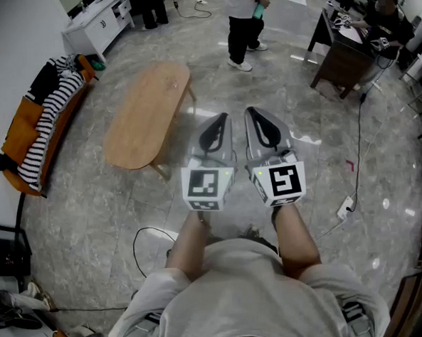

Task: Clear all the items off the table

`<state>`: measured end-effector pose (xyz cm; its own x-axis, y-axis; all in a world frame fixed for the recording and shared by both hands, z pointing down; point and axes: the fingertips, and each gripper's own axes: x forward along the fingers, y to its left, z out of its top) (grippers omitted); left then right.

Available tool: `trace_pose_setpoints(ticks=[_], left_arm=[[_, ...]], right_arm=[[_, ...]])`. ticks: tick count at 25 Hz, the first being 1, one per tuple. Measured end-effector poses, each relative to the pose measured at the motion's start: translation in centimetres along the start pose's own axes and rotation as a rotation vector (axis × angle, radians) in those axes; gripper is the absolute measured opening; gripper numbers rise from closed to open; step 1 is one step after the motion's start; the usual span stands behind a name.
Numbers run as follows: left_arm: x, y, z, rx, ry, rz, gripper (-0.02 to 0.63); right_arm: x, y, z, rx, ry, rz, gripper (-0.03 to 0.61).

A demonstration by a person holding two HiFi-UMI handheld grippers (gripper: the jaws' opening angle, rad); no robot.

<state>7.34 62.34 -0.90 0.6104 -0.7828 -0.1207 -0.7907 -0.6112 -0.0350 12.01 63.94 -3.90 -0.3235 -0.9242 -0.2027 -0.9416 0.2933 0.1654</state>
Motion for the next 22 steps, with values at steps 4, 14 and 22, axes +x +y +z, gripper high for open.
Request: trace_pose_setpoints(ticks=[4,14,22], left_arm=[[-0.4,0.5,-0.3,-0.008,0.005,0.002,0.021],[-2.2,4.3,-1.3,-0.016,0.024,0.001,0.021],[-3.7,8.6,-3.1,-0.042,0.063,0.023,0.021]], right_arm=[[0.3,0.6,-0.3,0.035,-0.002,0.012,0.006],[2.5,4.4,-1.2,0.061,-0.003,0.001,0.006],[4.4,6.7,-3.4,0.117,0.038,-0.021,0.006]])
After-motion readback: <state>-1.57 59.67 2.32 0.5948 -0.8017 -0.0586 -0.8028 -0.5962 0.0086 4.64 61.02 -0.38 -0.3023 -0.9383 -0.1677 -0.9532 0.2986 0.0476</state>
